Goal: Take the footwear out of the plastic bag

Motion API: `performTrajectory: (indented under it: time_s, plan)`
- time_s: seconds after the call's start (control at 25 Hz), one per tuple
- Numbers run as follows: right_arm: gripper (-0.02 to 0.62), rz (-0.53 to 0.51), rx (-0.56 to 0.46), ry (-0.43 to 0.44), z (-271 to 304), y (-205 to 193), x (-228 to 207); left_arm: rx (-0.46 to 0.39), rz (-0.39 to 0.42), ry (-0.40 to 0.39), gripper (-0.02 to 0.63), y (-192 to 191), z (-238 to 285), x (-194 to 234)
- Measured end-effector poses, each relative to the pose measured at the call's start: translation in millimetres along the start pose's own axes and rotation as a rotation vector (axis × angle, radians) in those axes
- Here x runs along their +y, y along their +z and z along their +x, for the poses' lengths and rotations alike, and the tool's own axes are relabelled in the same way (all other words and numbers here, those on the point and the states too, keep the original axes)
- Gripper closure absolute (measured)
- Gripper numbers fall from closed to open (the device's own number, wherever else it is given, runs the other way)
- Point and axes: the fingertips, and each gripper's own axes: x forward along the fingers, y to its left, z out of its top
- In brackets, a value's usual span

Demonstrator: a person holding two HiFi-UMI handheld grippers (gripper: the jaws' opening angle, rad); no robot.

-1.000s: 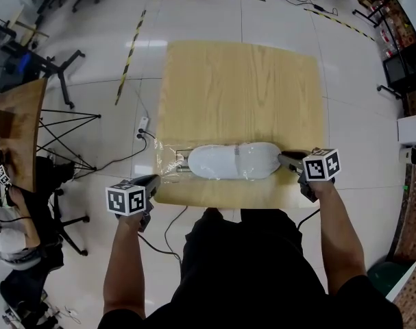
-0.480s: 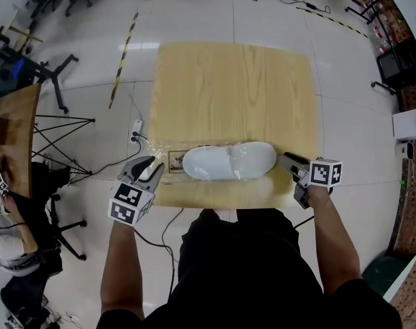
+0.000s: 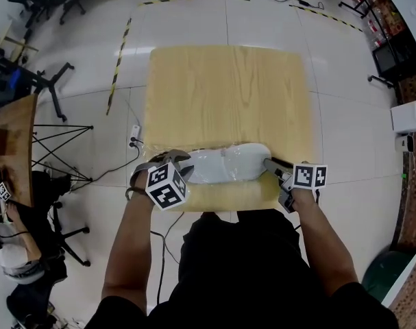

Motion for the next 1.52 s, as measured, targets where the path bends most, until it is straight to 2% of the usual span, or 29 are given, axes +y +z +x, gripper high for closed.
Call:
performTrajectory:
  time_s: [0.08,0.44,1.04,1.52]
  plan:
    - [0.48,-0.013,-0.002,0.011,-1,0,3,0.023,0.001,-0.027,0.512,-1,5,-2]
    - [0.489,-0.032,0.004,0.014,-10,4,-3,0.014,-0.012,-0.034,0.583,2,7,-8]
    - [0.489,-0.089,0.049,-0.013,-22,3,-9,0.057,0.002,-0.071,0.595,-21,-4,-35]
    - [0.489,-0.176,0.113,0.0,-17,-8,7,0.092,-0.05,-0.047,0.597,-54,-18,-50]
